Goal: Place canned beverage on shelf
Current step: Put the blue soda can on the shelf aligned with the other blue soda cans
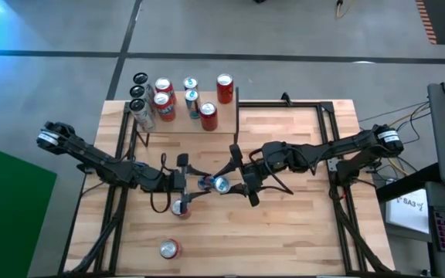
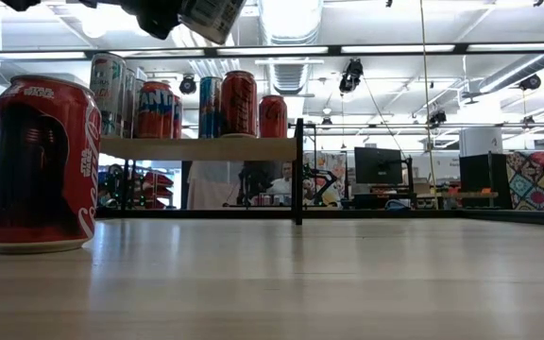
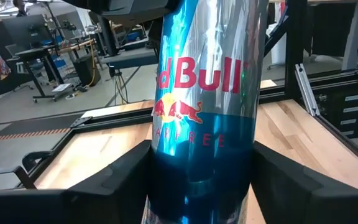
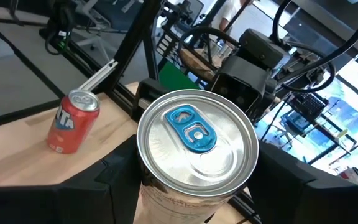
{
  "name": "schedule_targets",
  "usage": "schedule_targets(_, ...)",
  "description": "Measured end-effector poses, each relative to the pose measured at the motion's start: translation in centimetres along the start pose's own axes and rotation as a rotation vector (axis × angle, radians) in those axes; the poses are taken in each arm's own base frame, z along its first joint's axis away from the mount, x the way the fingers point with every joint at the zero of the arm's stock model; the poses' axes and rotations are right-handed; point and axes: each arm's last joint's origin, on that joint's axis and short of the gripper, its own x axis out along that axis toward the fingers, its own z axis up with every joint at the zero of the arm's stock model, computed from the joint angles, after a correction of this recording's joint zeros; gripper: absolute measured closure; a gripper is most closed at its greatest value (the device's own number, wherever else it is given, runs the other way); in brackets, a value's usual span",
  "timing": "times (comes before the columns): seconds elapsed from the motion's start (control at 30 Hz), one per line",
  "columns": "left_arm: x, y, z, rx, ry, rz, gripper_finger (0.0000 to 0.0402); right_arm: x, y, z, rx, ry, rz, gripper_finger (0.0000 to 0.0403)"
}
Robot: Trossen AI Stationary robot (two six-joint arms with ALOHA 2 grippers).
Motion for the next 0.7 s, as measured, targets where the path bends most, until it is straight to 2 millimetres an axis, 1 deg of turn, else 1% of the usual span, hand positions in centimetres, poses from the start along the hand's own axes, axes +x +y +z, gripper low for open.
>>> schedule_targets(0.07, -0.01, 0.01, 0.00, 0.005, 0.000, 0.002, 0.0196, 0.00, 0.01, -0.01, -0.003, 0.001, 0.000, 0.0171)
schedule_targets(0.2, -0.01, 0.03, 0.00, 0.006, 0.001, 0.004, 0.0196, 0.00, 0.07, -0.10, -0.002, 0.012, 0.005, 0.0148)
schedule_targets(0.43, -0.01, 0.15, -0.06, 0.029, 0.010, 0.050, 0.0196, -0.03, -0.07, -0.07, 0.091, 0.024, -0.018, 0.0109)
schedule_targets(0.7, -0.35, 0.42, -0.07, 0.093, 0.051, 0.300, 0.0196, -0.53, -0.87, 0.15, 0.180, 0.111, -0.198, 0.0102)
